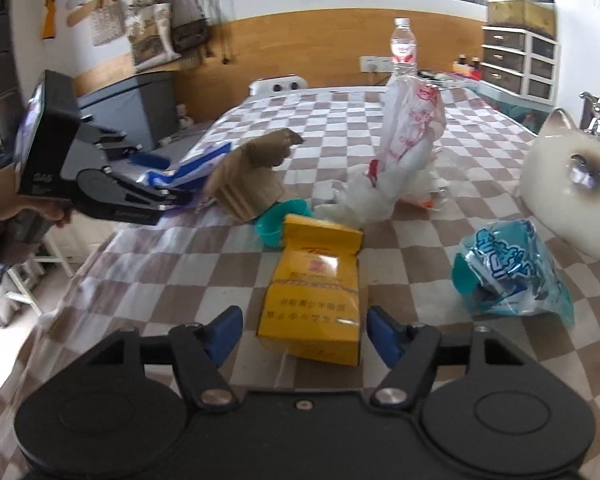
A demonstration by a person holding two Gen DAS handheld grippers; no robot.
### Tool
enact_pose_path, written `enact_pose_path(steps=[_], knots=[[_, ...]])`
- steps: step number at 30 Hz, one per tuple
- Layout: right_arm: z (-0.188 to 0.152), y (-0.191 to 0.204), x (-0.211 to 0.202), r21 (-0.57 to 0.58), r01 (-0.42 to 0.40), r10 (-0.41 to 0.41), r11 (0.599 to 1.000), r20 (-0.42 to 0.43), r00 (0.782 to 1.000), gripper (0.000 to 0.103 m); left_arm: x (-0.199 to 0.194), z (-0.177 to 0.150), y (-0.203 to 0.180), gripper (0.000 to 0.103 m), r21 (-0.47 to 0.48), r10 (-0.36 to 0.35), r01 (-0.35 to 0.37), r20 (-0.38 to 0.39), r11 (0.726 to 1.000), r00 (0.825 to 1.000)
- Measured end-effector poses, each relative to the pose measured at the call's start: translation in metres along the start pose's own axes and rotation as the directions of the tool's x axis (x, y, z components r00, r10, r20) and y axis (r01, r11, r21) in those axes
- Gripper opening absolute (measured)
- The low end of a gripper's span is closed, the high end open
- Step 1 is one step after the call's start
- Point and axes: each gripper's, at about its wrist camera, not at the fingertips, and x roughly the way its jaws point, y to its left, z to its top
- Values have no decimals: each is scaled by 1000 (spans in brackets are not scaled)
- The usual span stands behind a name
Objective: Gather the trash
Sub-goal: 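Grasp the blue tissue pack with the left tool while the right tool grasps the yellow box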
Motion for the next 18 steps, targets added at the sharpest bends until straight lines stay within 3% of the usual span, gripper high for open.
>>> enact_pose_path(steps=[4, 5, 6, 13, 15, 18], knots=[[7, -4, 13, 117, 41, -40, 992, -17, 999, 70, -5, -9, 9, 31, -79, 8, -6, 26, 997, 1000], [7, -3, 16, 127, 46, -44, 991, -18, 999, 70, -8, -12, 11, 24, -107, 6, -3, 34, 994, 999], [8, -2, 18, 130, 50, -48, 990, -19, 999, 70, -11, -15, 14, 19, -138, 4, 2, 41, 990, 999], [7, 12, 29, 73, 100, -96, 992, -46, 994, 63, -34, -38, 21, 11, -286, -20, 36, 58, 957, 998], [5, 14, 25, 74, 95, -92, 993, -46, 995, 62, -43, -45, 23, 2, -331, -28, 49, 68, 942, 997], [1, 18, 16, 88, 97, -95, 991, -30, 995, 62, -58, -55, 24, 2, -371, -31, 62, 89, 927, 996]])
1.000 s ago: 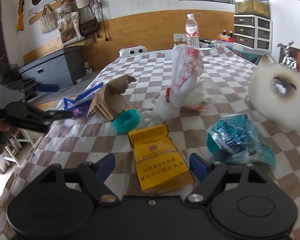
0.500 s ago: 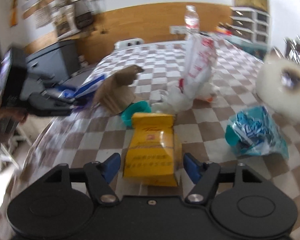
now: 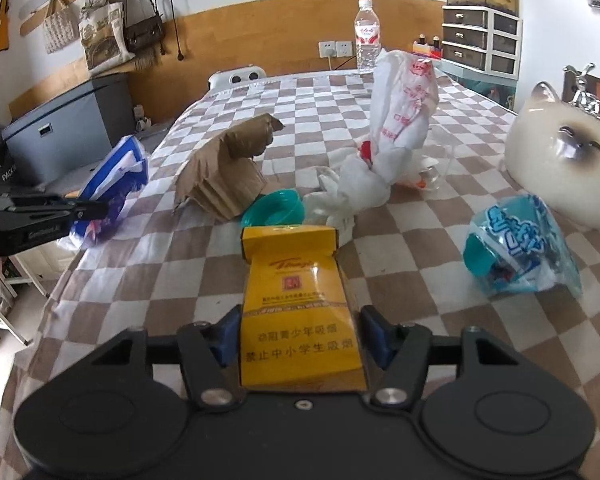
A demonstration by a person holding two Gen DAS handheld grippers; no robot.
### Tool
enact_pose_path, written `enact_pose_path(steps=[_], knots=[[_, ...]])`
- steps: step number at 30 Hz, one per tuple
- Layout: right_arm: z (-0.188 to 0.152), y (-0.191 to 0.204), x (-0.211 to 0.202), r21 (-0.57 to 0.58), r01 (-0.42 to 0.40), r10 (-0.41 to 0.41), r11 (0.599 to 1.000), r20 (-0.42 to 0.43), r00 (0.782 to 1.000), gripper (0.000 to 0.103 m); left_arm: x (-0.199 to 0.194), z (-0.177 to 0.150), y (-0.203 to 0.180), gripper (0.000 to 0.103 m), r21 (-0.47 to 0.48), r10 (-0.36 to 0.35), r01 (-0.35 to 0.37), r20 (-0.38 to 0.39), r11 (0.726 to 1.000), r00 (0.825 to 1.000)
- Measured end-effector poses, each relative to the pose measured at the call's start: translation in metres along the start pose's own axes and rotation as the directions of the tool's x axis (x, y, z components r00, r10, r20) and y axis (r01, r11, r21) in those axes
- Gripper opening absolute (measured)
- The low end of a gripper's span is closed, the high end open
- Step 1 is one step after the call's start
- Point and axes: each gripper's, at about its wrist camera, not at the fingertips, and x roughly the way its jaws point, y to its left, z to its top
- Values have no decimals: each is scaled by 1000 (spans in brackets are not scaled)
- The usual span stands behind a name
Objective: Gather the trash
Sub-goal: 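Grasp the blue tissue pack with the left tool while the right tool grasps the yellow box, then carry the tissue pack and yellow box with both tools over the wastebasket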
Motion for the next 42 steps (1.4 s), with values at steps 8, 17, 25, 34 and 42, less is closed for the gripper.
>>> enact_pose_path(steps=[8, 17, 25, 34, 42], knots=[[-14, 11, -32, 31, -18, 16, 999, 58, 998, 62, -46, -16, -3, 2, -56, -39, 42, 53, 998, 998], [-31, 31, -68, 42, -34, 28, 999, 127, 991, 62, -95, -37, -26, 2, -94, -59, 69, 102, 993, 993], [-44, 50, -94, 33, -20, 14, 999, 179, 984, 62, -133, -48, -39, 2, -149, -54, 73, 124, 986, 991], [-54, 83, -118, 10, 3, -5, 1000, 233, 973, 62, -168, -66, -35, 2, -203, 18, 10, 137, 979, 990], [-60, 118, -128, -24, -12, 18, 1000, 253, 967, 62, -193, -86, -11, 2, -258, 71, -31, 144, 966, 987]])
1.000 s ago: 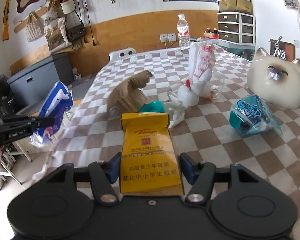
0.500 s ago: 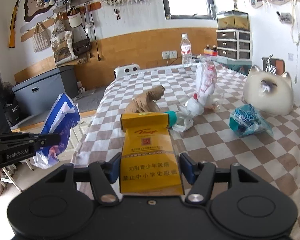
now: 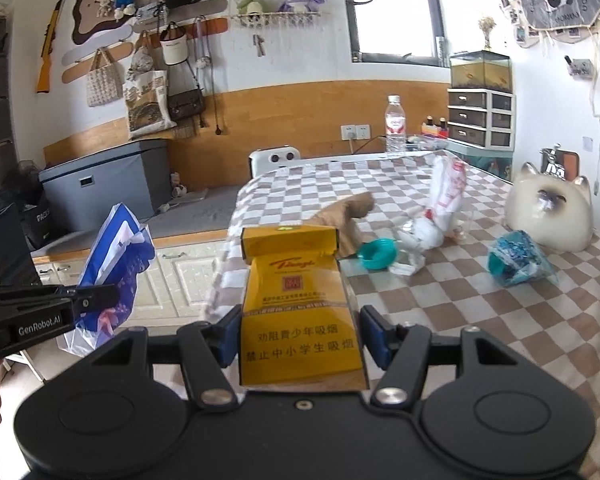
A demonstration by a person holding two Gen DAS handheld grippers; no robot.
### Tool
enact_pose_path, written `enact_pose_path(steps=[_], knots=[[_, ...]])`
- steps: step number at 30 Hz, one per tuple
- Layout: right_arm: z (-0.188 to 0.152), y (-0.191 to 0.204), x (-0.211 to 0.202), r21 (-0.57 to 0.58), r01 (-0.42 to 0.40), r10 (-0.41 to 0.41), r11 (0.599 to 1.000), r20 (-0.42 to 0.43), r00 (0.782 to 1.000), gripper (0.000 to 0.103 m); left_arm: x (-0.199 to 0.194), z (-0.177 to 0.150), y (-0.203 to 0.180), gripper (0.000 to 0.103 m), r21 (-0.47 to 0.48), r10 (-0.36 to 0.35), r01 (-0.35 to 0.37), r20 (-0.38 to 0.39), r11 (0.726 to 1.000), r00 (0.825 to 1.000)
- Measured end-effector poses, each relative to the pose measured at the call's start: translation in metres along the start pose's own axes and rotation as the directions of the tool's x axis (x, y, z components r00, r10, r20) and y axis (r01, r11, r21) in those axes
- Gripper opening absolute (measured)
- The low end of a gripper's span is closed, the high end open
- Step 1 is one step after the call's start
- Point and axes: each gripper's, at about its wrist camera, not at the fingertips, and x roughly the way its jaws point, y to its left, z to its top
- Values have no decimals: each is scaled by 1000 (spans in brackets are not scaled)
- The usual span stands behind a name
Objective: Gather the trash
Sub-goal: 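Carry the tissue pack and yellow box with both tools over the wastebasket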
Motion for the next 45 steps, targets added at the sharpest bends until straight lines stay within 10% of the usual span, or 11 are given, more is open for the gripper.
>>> enact_pose_path(steps=[25, 45], knots=[[-49, 168, 50, -41, -187, 181, 982, -108, 977, 62, -50, -67, 149, 2, -199, 186, -190, -37, 961, 982], [-170, 196, 202, 52, -180, 185, 982, -403, 896, 62, 76, -197, 210, 2, -363, 118, -237, -320, 901, 940]])
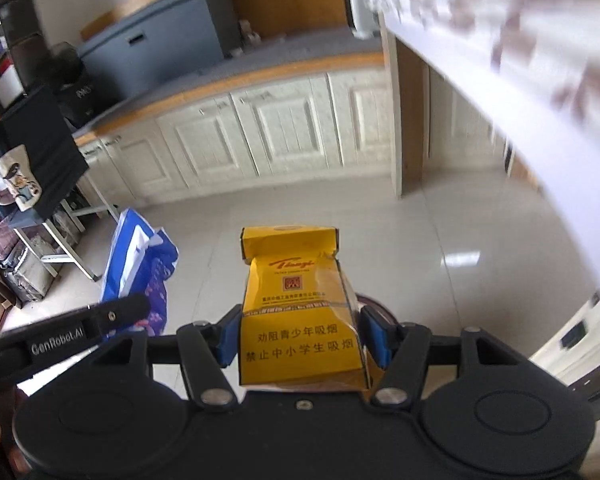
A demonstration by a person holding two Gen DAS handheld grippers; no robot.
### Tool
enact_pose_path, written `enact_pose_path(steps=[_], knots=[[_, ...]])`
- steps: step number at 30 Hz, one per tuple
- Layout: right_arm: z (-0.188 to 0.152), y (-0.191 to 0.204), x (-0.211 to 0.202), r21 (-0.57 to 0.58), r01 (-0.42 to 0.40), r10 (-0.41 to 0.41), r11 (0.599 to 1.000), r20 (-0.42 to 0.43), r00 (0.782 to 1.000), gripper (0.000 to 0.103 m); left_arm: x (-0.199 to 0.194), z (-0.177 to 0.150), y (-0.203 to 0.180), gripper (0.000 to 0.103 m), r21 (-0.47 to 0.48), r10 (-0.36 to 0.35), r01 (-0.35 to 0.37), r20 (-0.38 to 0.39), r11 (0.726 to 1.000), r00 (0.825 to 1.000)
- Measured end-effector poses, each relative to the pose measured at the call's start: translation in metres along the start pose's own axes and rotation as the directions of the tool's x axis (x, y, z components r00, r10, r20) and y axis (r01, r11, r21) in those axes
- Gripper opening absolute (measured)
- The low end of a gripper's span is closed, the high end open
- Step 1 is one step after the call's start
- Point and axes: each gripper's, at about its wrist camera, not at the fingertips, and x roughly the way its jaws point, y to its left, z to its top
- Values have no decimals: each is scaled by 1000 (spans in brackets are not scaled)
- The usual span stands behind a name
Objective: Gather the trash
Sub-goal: 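Carry the tissue pack and yellow box with both tools over the wastebasket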
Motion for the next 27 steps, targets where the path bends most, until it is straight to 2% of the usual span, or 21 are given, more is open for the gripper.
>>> enact_pose_path(steps=[7, 10, 18, 22, 27], knots=[[-21, -32, 74, 111, 30, -19, 993, -104, 994, 62, 71, -18, 11, 2, -23, 19, -21, -100, 1000, 995], [-33, -43, 98, 128, 48, -29, 991, -146, 989, 62, 99, -22, 13, 2, -37, 13, -17, -120, 999, 993], [-55, -77, 159, 189, 101, -58, 977, -219, 974, 62, 164, -33, 12, 2, -105, -63, 46, -162, 993, 985], [-61, -93, 188, 256, 114, -51, 960, -239, 970, 62, 193, -54, 24, 2, -220, -123, 73, -224, 973, 967], [-64, -108, 213, 314, 112, -25, 943, -267, 963, 62, 221, -86, 38, 2, -326, -152, 50, -298, 944, 942]])
